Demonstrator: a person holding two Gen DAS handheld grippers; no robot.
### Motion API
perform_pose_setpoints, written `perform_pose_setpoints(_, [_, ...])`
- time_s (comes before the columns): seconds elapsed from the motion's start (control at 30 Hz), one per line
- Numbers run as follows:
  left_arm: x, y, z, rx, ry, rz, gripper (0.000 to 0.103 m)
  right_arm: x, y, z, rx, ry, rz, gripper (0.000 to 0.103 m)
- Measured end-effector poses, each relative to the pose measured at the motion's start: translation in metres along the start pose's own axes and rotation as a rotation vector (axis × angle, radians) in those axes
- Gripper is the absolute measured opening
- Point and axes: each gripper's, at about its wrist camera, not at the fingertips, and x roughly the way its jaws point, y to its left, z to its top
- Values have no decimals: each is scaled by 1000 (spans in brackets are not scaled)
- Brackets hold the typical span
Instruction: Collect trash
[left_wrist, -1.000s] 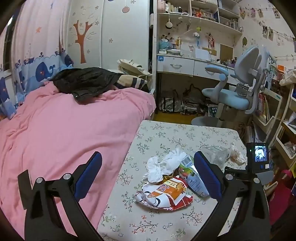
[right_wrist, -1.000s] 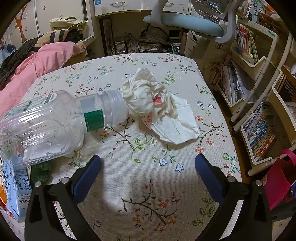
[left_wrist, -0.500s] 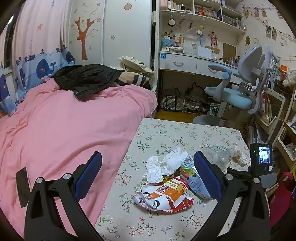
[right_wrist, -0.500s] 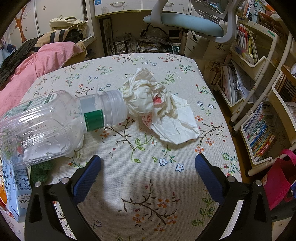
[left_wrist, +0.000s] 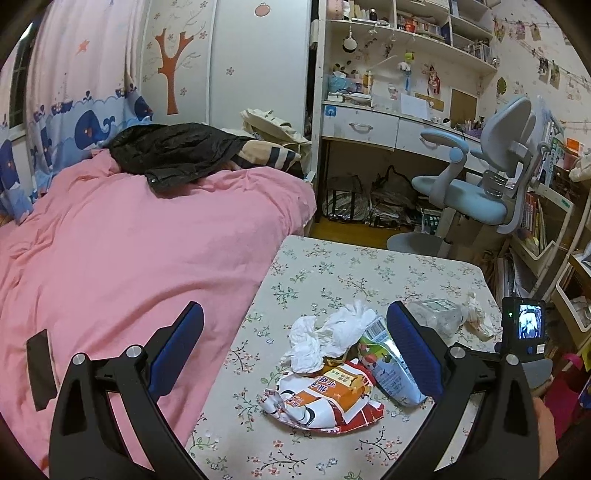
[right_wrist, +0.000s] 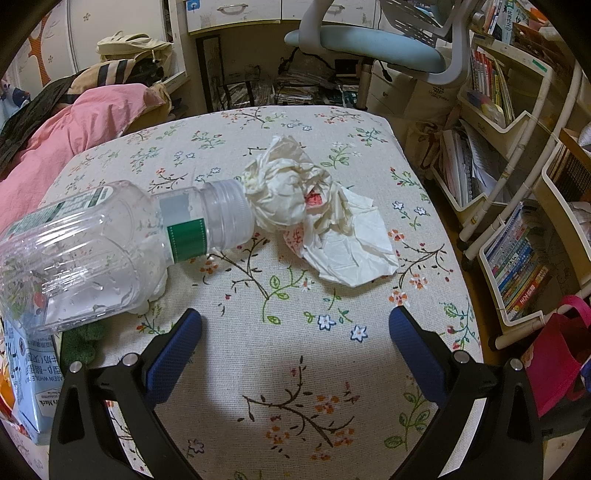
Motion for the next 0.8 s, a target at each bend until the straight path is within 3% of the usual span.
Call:
perform_pose_setpoints(0.23, [5,7,4,-14,5,12,96,-1,-2,0,14,3,-7,97])
perform_pose_setpoints(0.37, [4,5,4,-11,2,9,96,-9,-2,-3,-27,99,17,97])
perform_pose_setpoints(0.4, [3,4,3,-9,2,8,96,-16,-2,-5,-26,79,15,97])
perform_pose_setpoints(0.47, [0,1,0,4,-2,8,96,-43,2,-7,-50,10,-20,97])
perform_pose_setpoints(0.57, [-5,-2,-2,10,-10,-1,96,-113,6,-15,-76,-184,-12,97])
perform_pose_setpoints(0.63, [-9,-3,-3,15,-18,1,96,-166,9,-30,-71,-354,80,97])
perform_pose_setpoints(0.7, [-12,-2,-4,12,-23,-1,96,-198,13,-51,-96,-463,155,97])
perform_pose_setpoints(0.8, [-15,1,-4,-1,-29,0,96,-217,28,-70,-161,-517,203,97])
